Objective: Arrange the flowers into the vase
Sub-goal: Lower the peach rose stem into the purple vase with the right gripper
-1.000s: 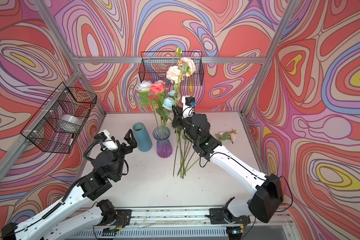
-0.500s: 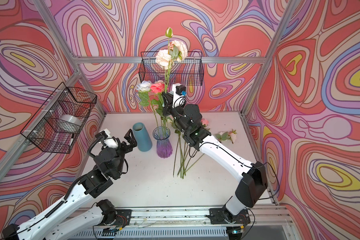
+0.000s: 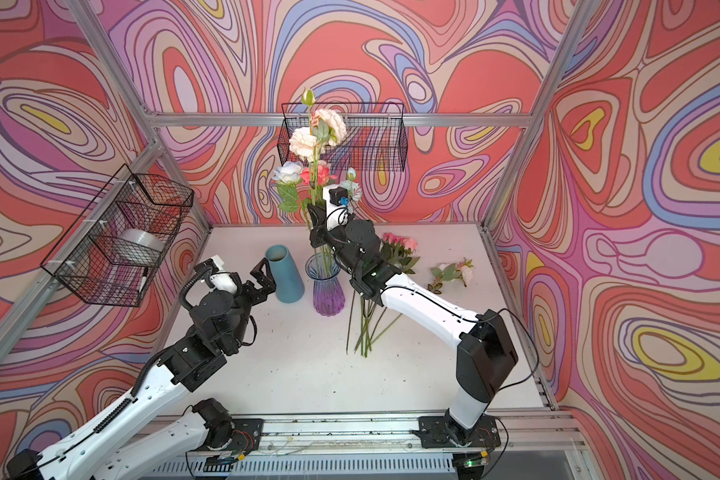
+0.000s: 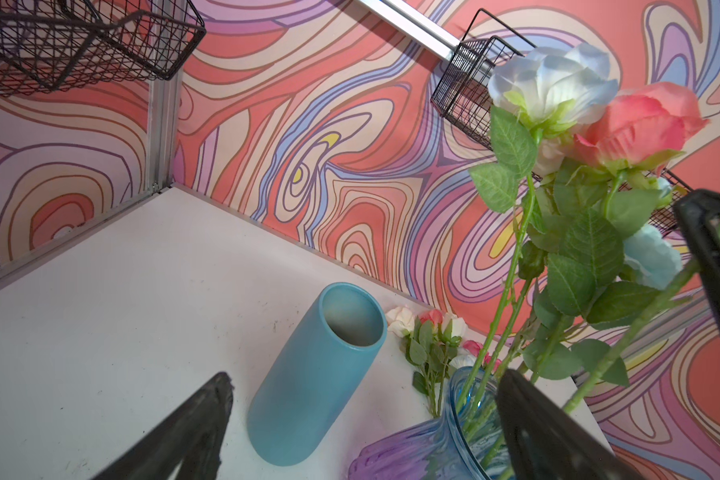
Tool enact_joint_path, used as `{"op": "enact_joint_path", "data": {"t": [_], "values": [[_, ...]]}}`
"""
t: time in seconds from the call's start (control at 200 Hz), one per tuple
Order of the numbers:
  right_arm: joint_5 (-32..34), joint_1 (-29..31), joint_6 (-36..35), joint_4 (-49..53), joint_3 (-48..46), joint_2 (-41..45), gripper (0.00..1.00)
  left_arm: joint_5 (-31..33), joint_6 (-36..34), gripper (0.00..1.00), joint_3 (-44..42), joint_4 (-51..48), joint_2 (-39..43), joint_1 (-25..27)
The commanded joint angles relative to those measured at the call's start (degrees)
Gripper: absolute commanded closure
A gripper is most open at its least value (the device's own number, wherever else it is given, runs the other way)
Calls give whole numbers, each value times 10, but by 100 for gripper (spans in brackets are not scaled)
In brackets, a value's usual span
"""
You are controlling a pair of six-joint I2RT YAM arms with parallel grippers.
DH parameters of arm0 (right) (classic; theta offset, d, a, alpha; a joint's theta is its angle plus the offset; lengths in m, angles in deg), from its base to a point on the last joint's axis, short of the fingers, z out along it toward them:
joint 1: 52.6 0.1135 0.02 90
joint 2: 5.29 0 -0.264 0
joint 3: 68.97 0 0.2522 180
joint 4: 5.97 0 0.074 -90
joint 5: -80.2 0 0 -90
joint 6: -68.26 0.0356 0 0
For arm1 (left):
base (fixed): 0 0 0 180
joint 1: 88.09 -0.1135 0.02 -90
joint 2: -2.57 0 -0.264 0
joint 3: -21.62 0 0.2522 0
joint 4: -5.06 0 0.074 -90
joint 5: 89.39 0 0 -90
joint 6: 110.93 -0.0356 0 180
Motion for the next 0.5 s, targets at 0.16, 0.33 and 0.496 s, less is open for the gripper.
{"op": "enact_joint_path", "data": {"t": [0.16, 0.33, 0.496], "values": [[60, 35, -19, 17, -51, 22, 94, -43, 24, 2, 22, -18, -8, -11], [71, 37, -22, 27, -56, 27, 91, -46, 28, 3, 23, -22, -9, -13], [75, 39, -26, 48, -48, 27, 86, -47, 27, 3, 23, -22, -5, -15]]}}
